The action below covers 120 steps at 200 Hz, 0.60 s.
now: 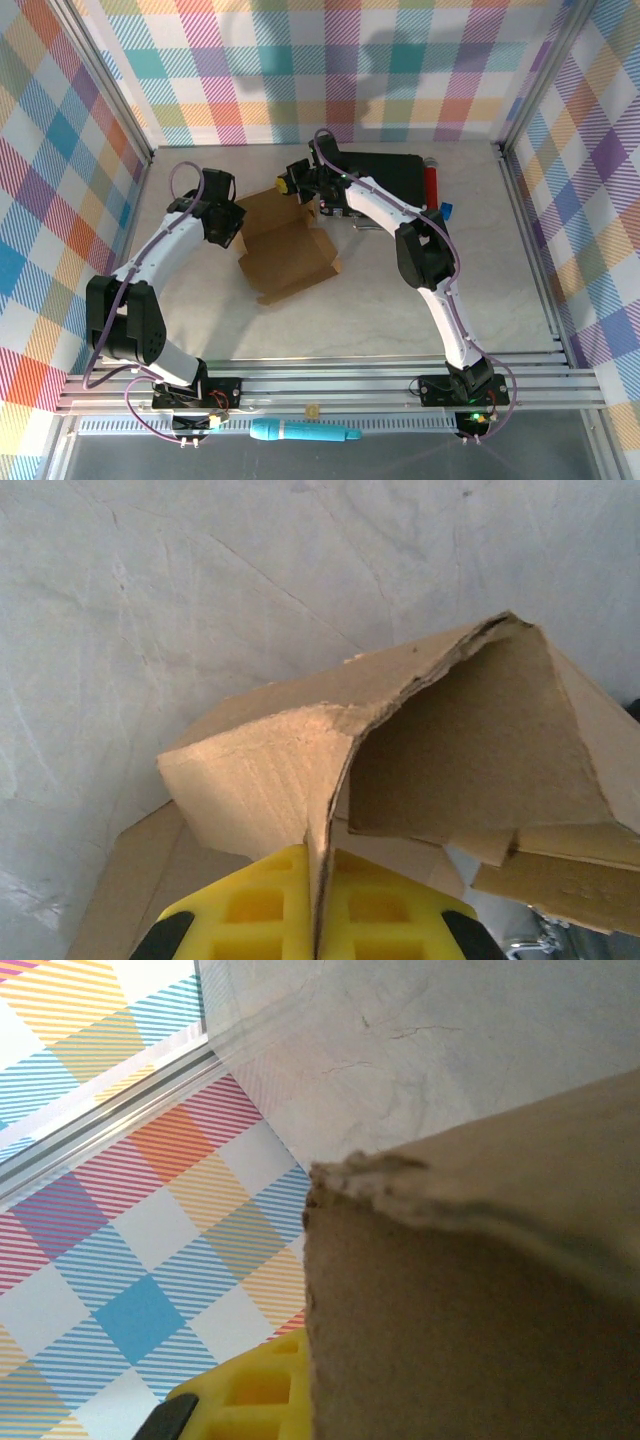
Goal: Fold the paper box
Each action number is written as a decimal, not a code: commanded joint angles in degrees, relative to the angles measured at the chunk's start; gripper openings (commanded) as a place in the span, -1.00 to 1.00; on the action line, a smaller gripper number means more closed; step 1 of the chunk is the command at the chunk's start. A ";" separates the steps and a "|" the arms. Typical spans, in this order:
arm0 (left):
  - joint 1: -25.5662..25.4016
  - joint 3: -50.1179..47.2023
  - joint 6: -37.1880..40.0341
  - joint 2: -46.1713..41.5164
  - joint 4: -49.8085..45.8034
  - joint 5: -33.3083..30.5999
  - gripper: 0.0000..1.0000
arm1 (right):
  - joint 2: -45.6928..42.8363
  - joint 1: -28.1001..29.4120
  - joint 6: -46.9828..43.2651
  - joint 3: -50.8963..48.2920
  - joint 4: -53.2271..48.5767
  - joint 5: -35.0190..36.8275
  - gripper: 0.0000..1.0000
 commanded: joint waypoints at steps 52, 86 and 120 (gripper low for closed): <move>0.17 -3.48 -3.63 -1.16 4.67 2.37 -1.00 | -2.54 0.74 2.84 -1.71 1.28 -2.23 -1.00; -0.69 -8.11 -5.10 -2.00 10.35 3.18 -1.00 | -3.10 0.70 2.12 -4.19 4.34 -2.59 -1.00; -1.87 -13.44 -6.64 -3.94 18.95 5.97 -1.00 | -4.44 0.66 -1.53 -7.35 7.10 -3.43 -1.00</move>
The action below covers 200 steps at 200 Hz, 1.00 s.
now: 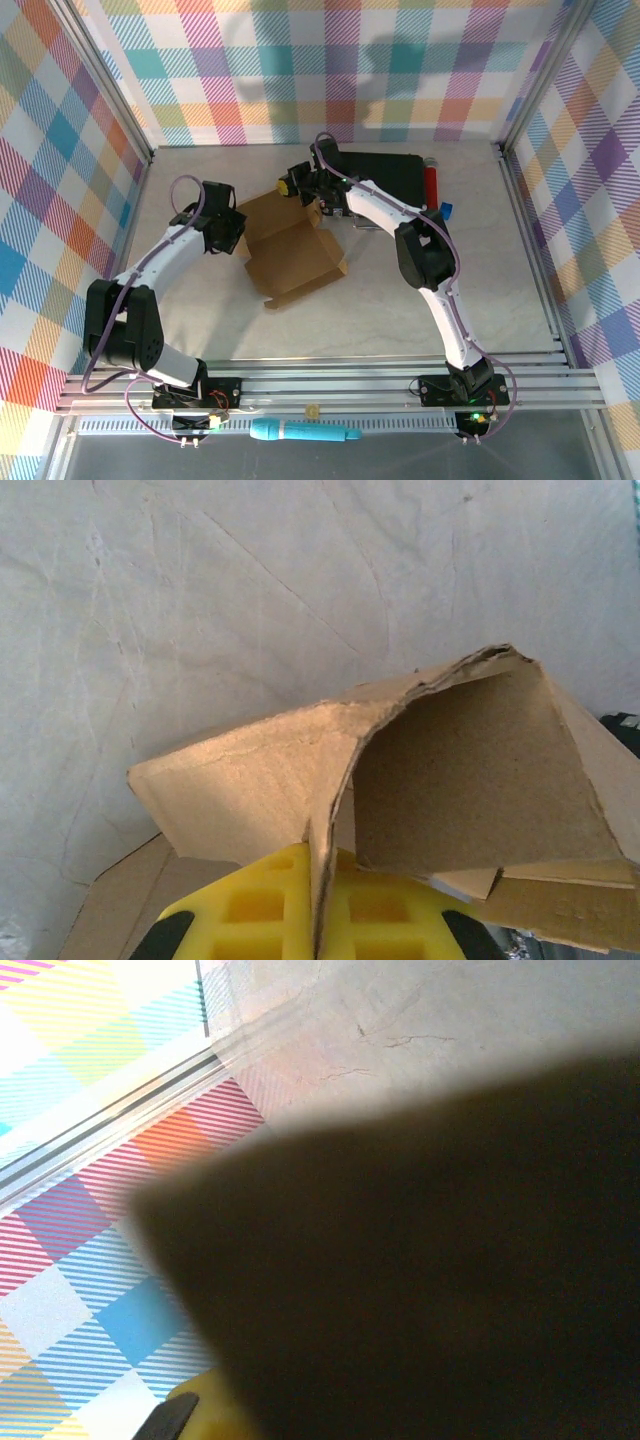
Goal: Fold the paper box
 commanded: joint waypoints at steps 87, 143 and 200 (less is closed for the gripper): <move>0.08 1.00 20.85 -18.65 -5.09 13.94 0.61 | -7.01 -1.05 -2.29 -11.31 8.82 -3.79 -1.00; 9.28 -1.90 37.09 -24.74 -16.91 4.16 0.30 | -6.50 -1.32 -2.95 -10.66 8.69 -3.94 -1.00; 13.13 -13.95 45.07 -18.05 3.65 14.32 -0.36 | -6.61 -1.41 -4.12 -9.99 8.56 -4.95 -1.00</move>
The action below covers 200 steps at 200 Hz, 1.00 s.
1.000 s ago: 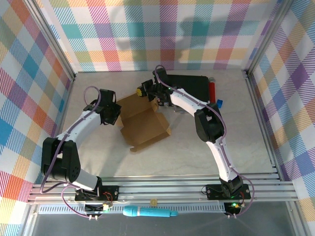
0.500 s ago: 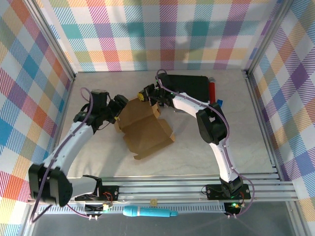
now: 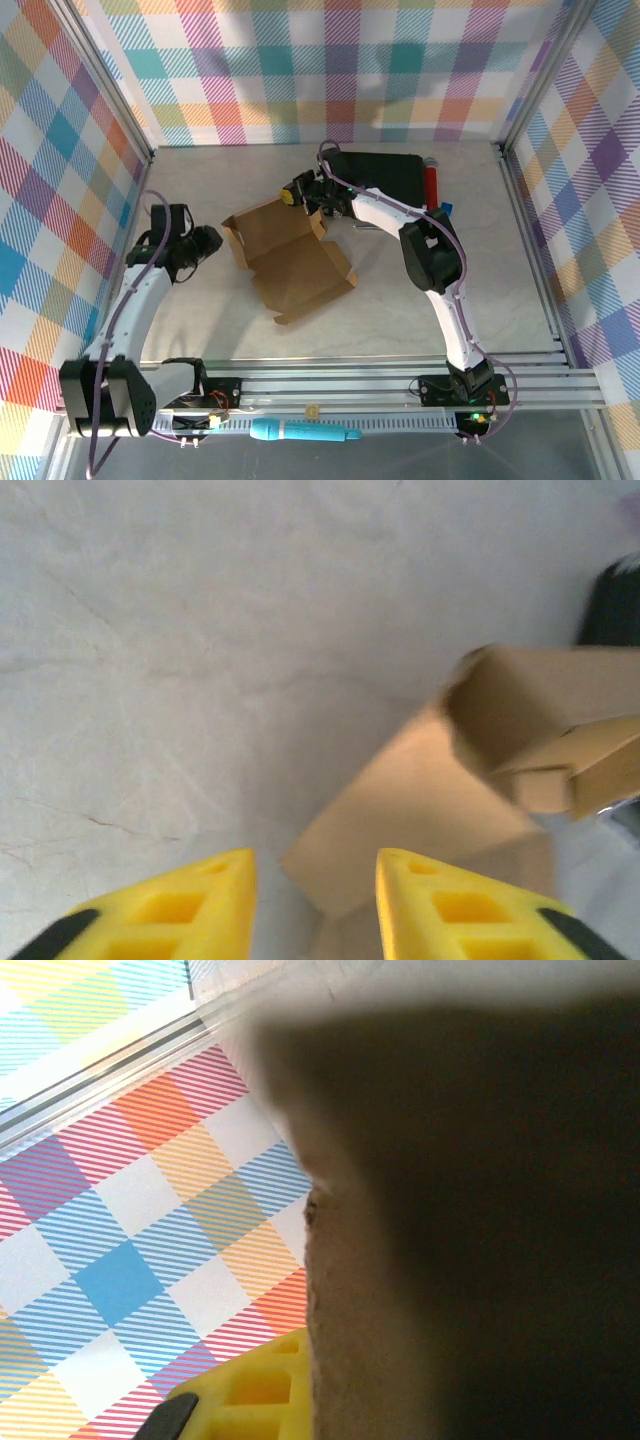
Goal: Fold the paper box
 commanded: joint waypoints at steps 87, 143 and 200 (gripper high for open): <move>-2.38 -7.23 10.63 6.41 21.57 12.91 -0.23 | -2.30 -0.29 -2.06 0.78 4.05 -3.08 -1.00; -6.73 -7.22 10.83 7.03 19.37 3.55 -0.20 | -3.74 -0.21 -2.89 -2.97 13.15 -5.98 -1.00; -7.54 -8.60 10.70 8.74 22.45 -1.87 -0.20 | -3.57 -0.21 -2.80 -10.11 24.68 -10.73 -1.00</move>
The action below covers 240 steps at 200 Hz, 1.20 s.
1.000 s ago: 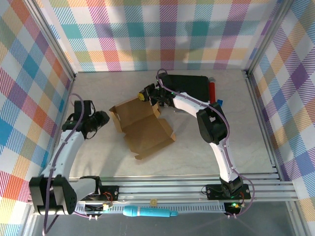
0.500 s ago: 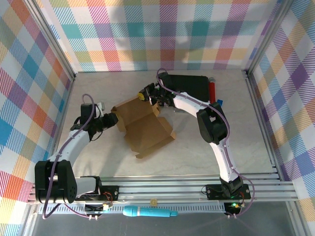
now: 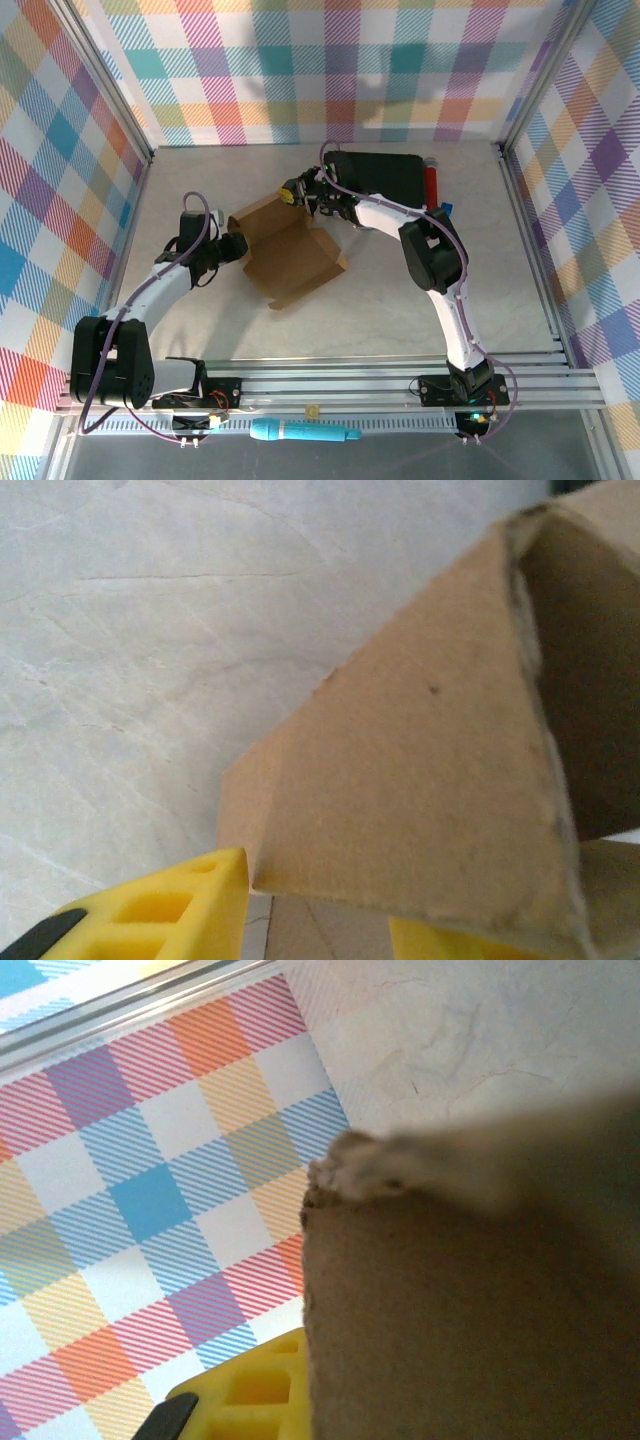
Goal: Fold the paper box
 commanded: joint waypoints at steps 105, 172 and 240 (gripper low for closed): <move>-5.97 -4.47 -3.34 1.39 10.82 -9.80 -0.13 | -2.47 -0.07 -0.63 -5.50 8.97 -5.86 -1.00; -6.15 -6.55 -2.37 0.08 13.50 -7.51 0.01 | -0.01 0.01 0.26 1.08 7.75 -2.95 -1.00; -6.10 -8.35 -0.92 -0.48 14.12 -7.60 0.09 | 0.44 0.32 -2.00 0.22 6.94 -3.60 -1.00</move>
